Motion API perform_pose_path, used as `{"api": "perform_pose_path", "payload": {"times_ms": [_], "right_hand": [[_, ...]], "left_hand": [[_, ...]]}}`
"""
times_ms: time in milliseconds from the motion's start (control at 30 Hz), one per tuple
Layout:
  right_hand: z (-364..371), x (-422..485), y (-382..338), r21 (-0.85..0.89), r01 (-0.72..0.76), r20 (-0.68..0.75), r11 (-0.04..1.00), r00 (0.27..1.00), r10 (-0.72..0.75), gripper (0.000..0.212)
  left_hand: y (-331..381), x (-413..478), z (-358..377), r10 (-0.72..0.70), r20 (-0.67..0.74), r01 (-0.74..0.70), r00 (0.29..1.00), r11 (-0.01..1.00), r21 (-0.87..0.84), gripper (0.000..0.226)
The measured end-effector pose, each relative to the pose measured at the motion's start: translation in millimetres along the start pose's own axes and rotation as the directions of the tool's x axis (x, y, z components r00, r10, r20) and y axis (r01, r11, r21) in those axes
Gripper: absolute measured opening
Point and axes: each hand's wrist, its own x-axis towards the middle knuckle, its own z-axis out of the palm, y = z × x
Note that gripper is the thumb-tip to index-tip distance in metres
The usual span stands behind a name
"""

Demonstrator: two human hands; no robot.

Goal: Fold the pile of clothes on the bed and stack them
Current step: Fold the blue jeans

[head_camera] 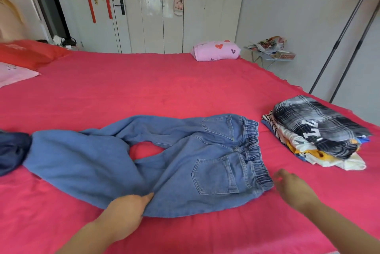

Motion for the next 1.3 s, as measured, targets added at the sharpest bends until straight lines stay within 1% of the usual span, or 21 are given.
{"api": "perform_pose_path", "payload": {"times_ms": [67, 167, 267, 400, 500, 567, 633, 667, 700, 733, 800, 900, 967, 1033, 1100, 1133, 1167, 1200, 1233, 1267, 1300], "right_hand": [[8.3, 5.6, -15.6, 0.171, -0.035, 0.014, 0.985, 0.999, 0.033, 0.042], [27.2, 20.0, -36.6, 0.226, -0.071, 0.065, 0.972, 0.996, 0.058, 0.063], [34.4, 32.1, -40.6, 0.030, -0.076, 0.106, 0.997, 0.992, 0.073, 0.066], [5.4, 45.2, -21.4, -0.126, -0.006, -0.078, 0.992, 0.997, -0.004, 0.069], [-23.1, 48.0, 0.3, -0.178, -0.030, -0.212, 0.984, 0.977, -0.008, 0.063], [-22.5, 42.6, 16.0, -0.198, -0.074, -0.156, 0.978, 0.987, 0.043, 0.061], [-9.7, 32.9, 18.3, -0.285, -0.133, -0.011, 0.949, 0.991, 0.136, 0.061], [-2.6, 27.7, 13.5, -0.306, -0.156, 0.026, 0.939, 0.985, 0.172, 0.060], [5.4, 25.5, 6.9, -0.326, -0.164, 0.014, 0.931, 0.984, 0.178, 0.058], [8.8, 21.2, -5.3, -0.352, -0.146, -0.041, 0.925, 0.989, 0.141, 0.055], [10.4, 19.2, -32.7, -0.374, -0.035, -0.141, 0.927, 0.990, -0.019, 0.051], [31.1, 21.9, -73.6, -0.228, 0.199, -0.101, 0.953, 0.969, -0.227, 0.046], [50.8, 20.0, -103.7, -0.121, 0.346, -0.102, 0.931, 0.928, -0.358, 0.047], [65.9, 11.5, -127.3, -0.100, 0.403, -0.019, 0.910, 0.913, -0.406, 0.058], [82.2, 5.3, -136.5, -0.137, 0.406, 0.092, 0.903, 0.913, -0.397, 0.095], [89.8, 3.2, -138.3, -0.192, 0.380, 0.184, 0.905, 0.920, -0.347, 0.112], [93.7, 1.2, -139.7, -0.241, 0.359, 0.247, 0.902, 0.921, -0.300, 0.119], [96.3, 1.6, -142.6, -0.260, 0.341, 0.277, 0.904, 0.923, -0.268, 0.111], [94.6, 3.0, -149.0, -0.279, 0.343, 0.267, 0.897, 0.925, -0.271, 0.092], [93.6, 5.3, -157.8, -0.327, 0.342, 0.249, 0.881, 0.930, -0.269, 0.072], [91.7, 7.5, -167.5, -0.355, 0.347, 0.194, 0.868, 0.936, -0.295, 0.059]], "left_hand": [[9.6, 2.4, 5.5, -0.050, 0.044, 0.052, 0.998, 0.997, -0.051, 0.061], [18.1, 2.9, 13.0, -0.103, 0.044, 0.105, 0.994, 0.992, -0.064, 0.072], [21.9, 3.4, 14.8, -0.139, 0.074, 0.142, 0.988, 0.989, -0.034, 0.071], [39.4, 9.2, 6.3, -0.130, 0.128, 0.127, 0.983, 0.991, 0.030, 0.066], [69.4, 16.1, 2.1, -0.064, 0.182, 0.068, 0.981, 0.998, -0.015, 0.063], [84.7, 18.6, 4.6, -0.046, 0.258, 0.059, 0.965, 0.997, -0.043, 0.063], [87.5, 19.3, 8.3, -0.038, 0.329, 0.051, 0.943, 0.998, -0.031, 0.071], [84.1, 18.0, 7.1, -0.023, 0.353, 0.037, 0.935, 0.999, -0.035, 0.078], [78.1, 16.4, 3.9, -0.001, 0.357, 0.023, 0.934, 0.998, -0.058, 0.084], [70.5, 14.1, -0.8, 0.022, 0.340, 0.015, 0.940, 0.994, -0.105, 0.087], [51.1, 11.9, -13.5, 0.025, 0.239, 0.028, 0.971, 0.976, -0.214, 0.086], [18.0, 19.0, -29.9, -0.078, 0.044, 0.086, 0.996, 0.977, -0.196, 0.076], [-3.8, 27.4, -35.2, -0.169, -0.028, 0.161, 0.985, 0.971, -0.178, 0.071], [-26.0, 30.7, -29.0, -0.258, -0.051, 0.250, 0.965, 0.959, -0.131, 0.064], [-48.0, 27.2, -12.5, -0.339, 0.005, 0.339, 0.941, 0.938, -0.067, 0.069], [-56.2, 24.8, -1.8, -0.370, 0.050, 0.372, 0.928, 0.927, -0.045, 0.079], [-61.0, 21.9, 8.3, -0.380, 0.082, 0.384, 0.921, 0.923, -0.037, 0.095], [-64.0, 19.6, 16.2, -0.383, 0.110, 0.388, 0.917, 0.921, -0.029, 0.104], [-66.6, 19.6, 22.2, -0.387, 0.111, 0.391, 0.915, 0.920, -0.019, 0.098], [-68.9, 20.3, 25.3, -0.392, 0.108, 0.396, 0.913, 0.918, -0.013, 0.082], [-70.1, 20.5, 23.9, -0.390, 0.106, 0.395, 0.915, 0.918, -0.029, 0.070]]}}
